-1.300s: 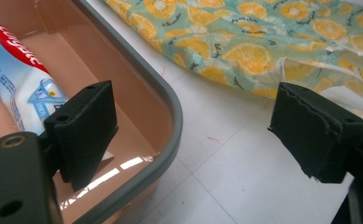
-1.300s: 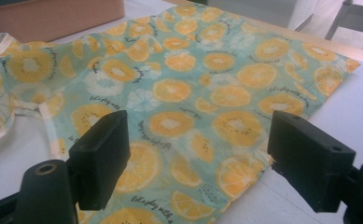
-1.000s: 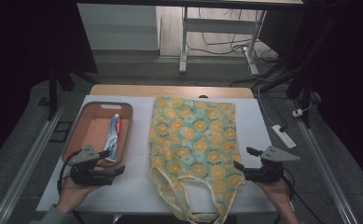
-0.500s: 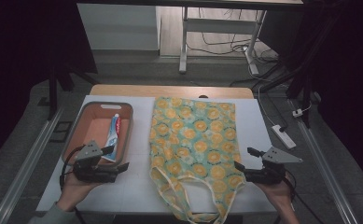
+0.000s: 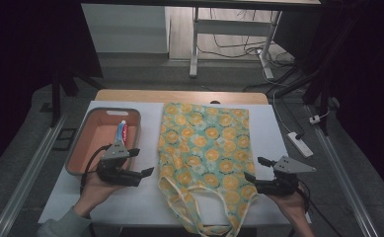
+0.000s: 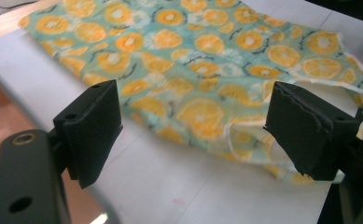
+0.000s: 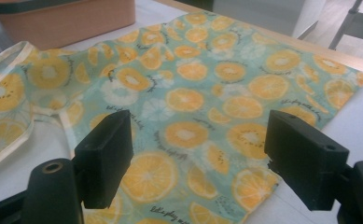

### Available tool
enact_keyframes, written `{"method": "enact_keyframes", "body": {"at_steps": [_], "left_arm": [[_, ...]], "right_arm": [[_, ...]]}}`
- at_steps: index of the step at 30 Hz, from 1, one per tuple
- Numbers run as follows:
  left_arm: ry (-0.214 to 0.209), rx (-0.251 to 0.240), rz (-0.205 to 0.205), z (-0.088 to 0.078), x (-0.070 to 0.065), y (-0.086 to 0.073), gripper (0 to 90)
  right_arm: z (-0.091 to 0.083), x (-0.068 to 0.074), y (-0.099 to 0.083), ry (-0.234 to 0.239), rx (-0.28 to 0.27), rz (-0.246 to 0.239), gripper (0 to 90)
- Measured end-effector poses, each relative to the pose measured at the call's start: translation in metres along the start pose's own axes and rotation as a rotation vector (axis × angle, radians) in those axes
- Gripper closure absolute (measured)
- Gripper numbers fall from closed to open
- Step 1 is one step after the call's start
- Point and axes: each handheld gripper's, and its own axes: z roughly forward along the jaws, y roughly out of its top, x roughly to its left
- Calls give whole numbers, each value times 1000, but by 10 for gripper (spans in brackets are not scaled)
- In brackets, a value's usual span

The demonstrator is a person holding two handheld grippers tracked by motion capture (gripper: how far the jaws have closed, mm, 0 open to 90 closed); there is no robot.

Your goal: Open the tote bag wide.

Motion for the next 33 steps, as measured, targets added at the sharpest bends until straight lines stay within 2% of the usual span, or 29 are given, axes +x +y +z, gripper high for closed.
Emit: {"method": "enact_keyframes", "body": {"at_steps": [6,18,23,30,33], "left_arm": [[-40,16,39,17,-7,16,188],[-115,88,107,54,-26,31,210],[-161,147,155,64,-36,28,222],[-197,210,180,73,-42,21,219],[-205,240,223,74,-47,17,211]], "right_arm": [[2,3,1,8,5,-9,235],[10,6,-3,35,23,-7,235],[12,7,-4,42,32,-10,235],[14,9,-5,48,38,-11,235],[13,10,-5,51,40,-15,235]]}}
